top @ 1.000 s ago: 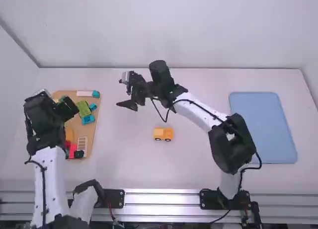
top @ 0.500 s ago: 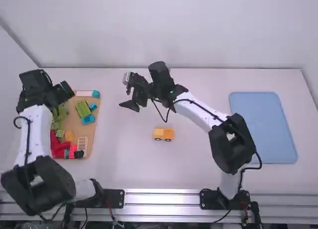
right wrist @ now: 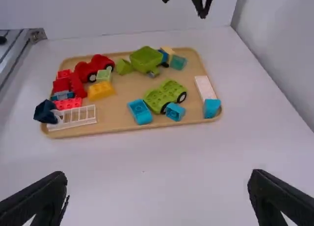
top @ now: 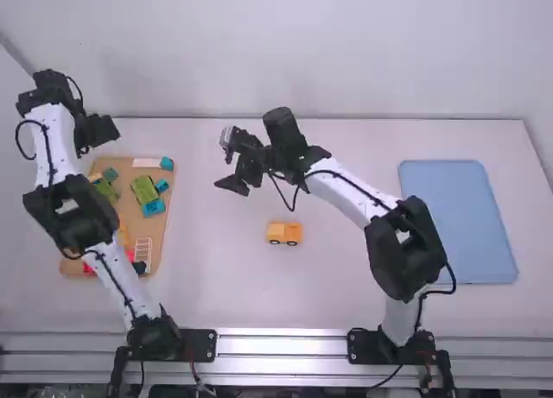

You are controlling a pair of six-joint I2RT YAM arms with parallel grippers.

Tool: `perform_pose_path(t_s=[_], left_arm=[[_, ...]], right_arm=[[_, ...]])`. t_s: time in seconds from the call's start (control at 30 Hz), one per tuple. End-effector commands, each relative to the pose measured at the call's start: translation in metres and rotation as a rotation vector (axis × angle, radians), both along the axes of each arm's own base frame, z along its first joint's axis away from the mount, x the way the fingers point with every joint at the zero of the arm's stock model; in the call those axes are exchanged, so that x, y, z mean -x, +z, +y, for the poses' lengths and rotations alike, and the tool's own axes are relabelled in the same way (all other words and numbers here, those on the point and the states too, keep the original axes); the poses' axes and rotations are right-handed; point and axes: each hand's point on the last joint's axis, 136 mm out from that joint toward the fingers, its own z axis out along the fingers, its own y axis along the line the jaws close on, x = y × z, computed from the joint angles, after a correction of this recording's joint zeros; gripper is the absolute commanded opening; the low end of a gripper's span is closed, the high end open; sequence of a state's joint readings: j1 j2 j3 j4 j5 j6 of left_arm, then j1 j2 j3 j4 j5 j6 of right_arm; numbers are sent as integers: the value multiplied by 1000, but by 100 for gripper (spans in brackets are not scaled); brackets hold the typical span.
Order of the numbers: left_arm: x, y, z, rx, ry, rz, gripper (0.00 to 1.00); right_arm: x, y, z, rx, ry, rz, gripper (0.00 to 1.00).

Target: Assemble lego blocks to make yellow taxi

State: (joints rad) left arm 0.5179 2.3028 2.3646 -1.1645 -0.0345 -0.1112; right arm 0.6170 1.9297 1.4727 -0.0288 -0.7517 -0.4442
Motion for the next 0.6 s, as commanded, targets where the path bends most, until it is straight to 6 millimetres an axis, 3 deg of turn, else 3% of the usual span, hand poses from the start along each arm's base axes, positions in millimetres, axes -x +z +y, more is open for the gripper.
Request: perform_pose_path(t_s=[0.0, 0.13, 0.27, 0.43, 0.57], left_arm=[[1, -15, 21, 5, 25, 29, 99], [10, -45, 41, 46, 79, 68, 99], [16, -73, 47, 164, 106, 50, 100], [21, -94, 62, 165, 175, 47, 99], [19, -100, 61, 168, 173, 43, 99]], right_arm=[[-5, 9, 2, -14, 2, -14, 98], [-4, 8, 1, -11, 4, -8, 98], [-4, 9, 2, -12, 4, -14, 98], [-3, 10, 4, -13, 33, -73, 98], [-6, 16, 5, -36, 25, -78, 98]])
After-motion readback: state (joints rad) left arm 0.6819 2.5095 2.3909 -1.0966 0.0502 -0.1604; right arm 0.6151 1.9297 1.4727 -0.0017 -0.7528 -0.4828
